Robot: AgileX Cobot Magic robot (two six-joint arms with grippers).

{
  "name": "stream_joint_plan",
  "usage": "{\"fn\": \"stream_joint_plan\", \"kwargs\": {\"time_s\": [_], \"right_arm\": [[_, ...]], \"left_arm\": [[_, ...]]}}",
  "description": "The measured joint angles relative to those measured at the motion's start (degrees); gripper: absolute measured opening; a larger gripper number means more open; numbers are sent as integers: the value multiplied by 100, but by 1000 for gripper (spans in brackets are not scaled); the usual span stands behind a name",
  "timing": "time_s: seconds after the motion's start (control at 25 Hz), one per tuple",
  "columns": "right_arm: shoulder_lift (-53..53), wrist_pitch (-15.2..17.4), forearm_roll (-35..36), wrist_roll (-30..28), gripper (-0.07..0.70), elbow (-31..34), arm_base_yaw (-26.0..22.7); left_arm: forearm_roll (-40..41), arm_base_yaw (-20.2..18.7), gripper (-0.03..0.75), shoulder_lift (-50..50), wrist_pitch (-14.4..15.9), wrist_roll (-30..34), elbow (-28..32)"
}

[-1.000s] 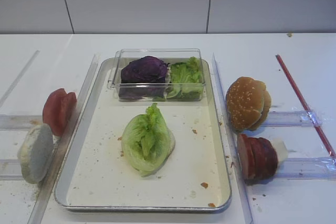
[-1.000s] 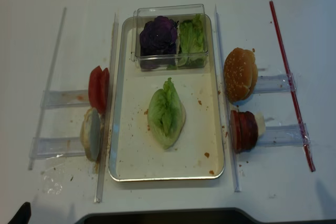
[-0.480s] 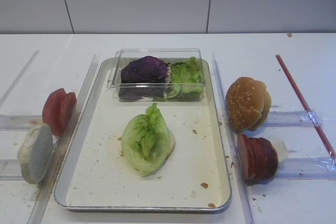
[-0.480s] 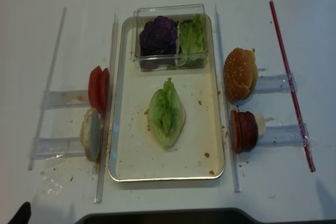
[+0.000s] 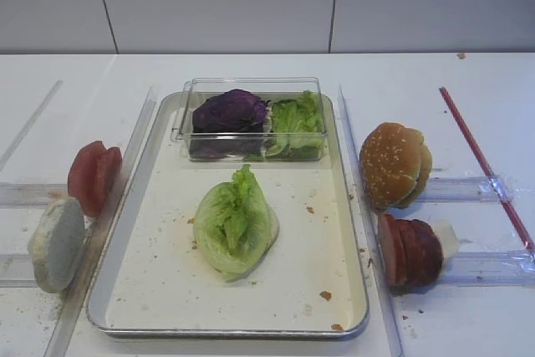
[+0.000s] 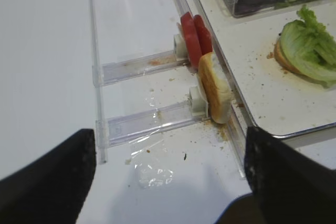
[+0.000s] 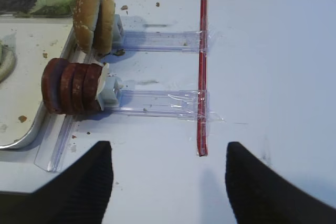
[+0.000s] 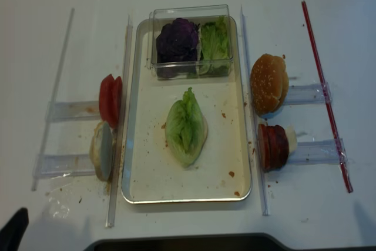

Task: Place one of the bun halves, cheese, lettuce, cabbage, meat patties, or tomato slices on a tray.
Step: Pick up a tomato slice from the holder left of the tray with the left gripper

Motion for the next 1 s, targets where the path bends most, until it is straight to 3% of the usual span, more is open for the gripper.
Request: {"fn": "stream_joint_plan", "kwargs": {"time_s": [0.4,0.72,1.0], "right_arm": [[0,0,0,20,468,0,0],[0,-13,0,31,468,0,0],[0,-17,0,31,468,0,0]], "left_arm": [[74,-740,533,1135,-117,0,-524],[342,-1332,512,2417,-105,-137,-1323],[462,-1523,512,3772,-105,-969,-2067]]}}
